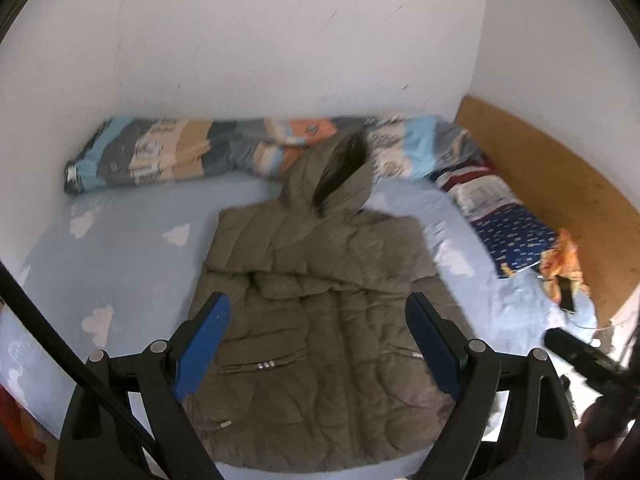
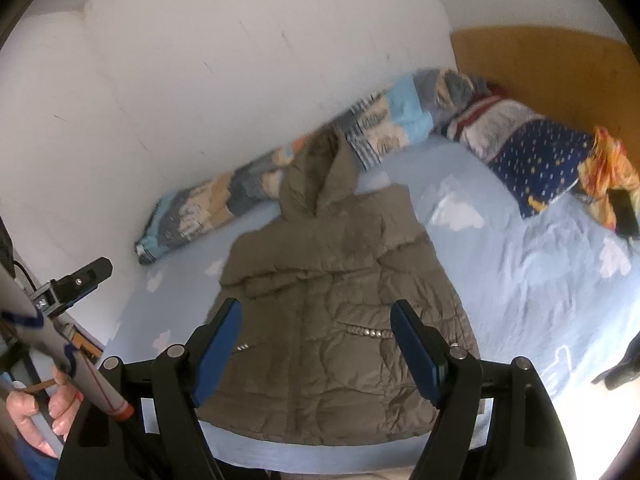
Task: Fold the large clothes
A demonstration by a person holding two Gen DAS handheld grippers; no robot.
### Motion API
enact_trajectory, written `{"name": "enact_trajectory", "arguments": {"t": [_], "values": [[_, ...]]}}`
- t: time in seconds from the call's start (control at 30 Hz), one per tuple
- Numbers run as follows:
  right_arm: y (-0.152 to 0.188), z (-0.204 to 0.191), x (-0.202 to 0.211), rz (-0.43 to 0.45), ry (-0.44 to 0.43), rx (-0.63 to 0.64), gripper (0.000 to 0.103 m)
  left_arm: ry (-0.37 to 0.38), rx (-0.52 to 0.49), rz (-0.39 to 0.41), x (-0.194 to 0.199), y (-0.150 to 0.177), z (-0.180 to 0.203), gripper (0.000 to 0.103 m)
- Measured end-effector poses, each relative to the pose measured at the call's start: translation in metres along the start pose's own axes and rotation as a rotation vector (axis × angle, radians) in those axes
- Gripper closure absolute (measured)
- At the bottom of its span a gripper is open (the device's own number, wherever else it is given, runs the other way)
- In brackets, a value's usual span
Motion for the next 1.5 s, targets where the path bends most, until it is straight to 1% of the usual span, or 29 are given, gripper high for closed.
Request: {"name": "enact_trajectory", "arguments": {"t": [0.07, 0.2, 0.33, 0.43, 0.5, 0.57, 0.6, 0.63, 0.7, 0.73, 0.77, 0.83, 0.87, 0.9, 0.97, 1.03, 1.1, 1.2, 1.23, 1.27, 1.3, 1.33, 1.37, 1.4, 1.47, 1.5], "values": [[-0.004, 0.004, -0.019, -0.027, 0.019, 0.010, 0.022, -0.013, 0.026, -0.034, -0.032, 0.007, -0.012, 0.015], [-0.019, 0.003, -0.050, -0.065, 0.047, 0.055, 0.022, -0.054, 0.038, -0.072, -0.091, 0.015, -0.028, 0.015], [-0.047, -0.004, -0.088, -0.095, 0.061, 0.088, 0.022, -0.080, 0.049, -0.091, -0.155, 0.006, -0.041, 0.015], [-0.080, -0.011, -0.124, -0.102, 0.066, 0.101, 0.022, -0.071, 0.040, -0.095, -0.199, -0.005, -0.050, 0.015], [-0.106, -0.015, -0.154, -0.102, 0.090, 0.127, 0.022, -0.089, 0.052, -0.085, -0.221, -0.006, -0.061, 0.015], [-0.135, -0.017, -0.193, -0.098, 0.115, 0.155, 0.022, -0.113, 0.078, -0.105, -0.238, 0.000, -0.074, 0.015], [-0.146, -0.016, -0.212, -0.101, 0.123, 0.166, 0.022, -0.097, 0.093, -0.117, -0.243, 0.002, -0.078, 0.015], [-0.163, -0.016, -0.242, -0.105, 0.136, 0.178, 0.022, -0.077, 0.111, -0.129, -0.246, 0.005, -0.080, 0.015], [-0.185, -0.012, -0.283, -0.097, 0.162, 0.185, 0.022, -0.064, 0.123, -0.134, -0.251, 0.006, -0.086, 0.015], [-0.199, -0.009, -0.315, -0.101, 0.179, 0.195, 0.022, -0.061, 0.118, -0.132, -0.251, 0.004, -0.088, 0.015], [-0.208, -0.006, -0.337, -0.102, 0.197, 0.197, 0.022, -0.068, 0.108, -0.120, -0.251, 0.001, -0.091, 0.015], [-0.233, 0.004, -0.389, -0.090, 0.231, 0.170, 0.022, -0.086, 0.106, -0.096, -0.247, -0.002, -0.097, 0.015], [-0.241, 0.008, -0.409, -0.094, 0.239, 0.158, 0.022, -0.078, 0.108, -0.091, -0.248, -0.003, -0.100, 0.015], [-0.252, 0.016, -0.435, -0.095, 0.266, 0.140, 0.022, -0.077, 0.105, -0.092, -0.248, -0.004, -0.102, 0.015], [-0.270, 0.028, -0.469, -0.075, 0.308, 0.110, 0.022, -0.095, 0.103, -0.096, -0.252, -0.003, -0.109, 0.015], [-0.285, 0.041, -0.504, -0.073, 0.313, 0.059, 0.022, -0.094, 0.117, -0.116, -0.258, -0.001, -0.114, 0.015], [-0.295, 0.050, -0.530, -0.067, 0.334, 0.039, 0.022, -0.083, 0.141, -0.135, -0.263, 0.001, -0.118, 0.015], [-0.302, 0.057, -0.560, -0.077, 0.362, 0.046, 0.023, -0.076, 0.165, -0.152, -0.268, 0.005, -0.121, 0.015], [-0.302, 0.059, -0.570, -0.078, 0.353, 0.038, 0.028, -0.078, 0.170, -0.155, -0.269, 0.007, -0.121, 0.015], [-0.298, 0.061, -0.580, -0.107, 0.344, 0.030, 0.047, -0.073, 0.174, -0.156, -0.270, 0.007, -0.120, 0.015], [-0.293, 0.063, -0.587, -0.141, 0.338, 0.022, 0.085, -0.069, 0.172, -0.161, -0.272, 0.008, -0.119, 0.015], [-0.286, 0.063, -0.592, -0.177, 0.317, 0.006, 0.097, -0.070, 0.167, -0.168, -0.273, 0.009, -0.118, 0.015], [-0.284, 0.062, -0.588, -0.160, 0.310, 0.011, 0.097, -0.072, 0.163, -0.167, -0.272, 0.009, -0.117, 0.015], [-0.286, 0.059, -0.578, -0.117, 0.307, 0.028, 0.097, -0.073, 0.163, -0.164, -0.271, 0.008, -0.117, 0.015], [-0.285, 0.051, -0.559, -0.094, 0.265, 0.028, 0.097, -0.056, 0.166, -0.156, -0.267, 0.005, -0.114, 0.015], [-0.285, 0.044, -0.543, -0.073, 0.244, 0.046, 0.097, -0.047, 0.166, -0.153, -0.266, 0.004, -0.112, 0.015]]}}
Point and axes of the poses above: each gripper's, at about its wrist camera, not at the fingertips, and x roughly against the way its jaws point, z to its right, y to its underside, the point moved 8 cm from there along -x, roughly the way its jaws point, and after that the axes turned 5 degrees about z, right-handed, at the moved point
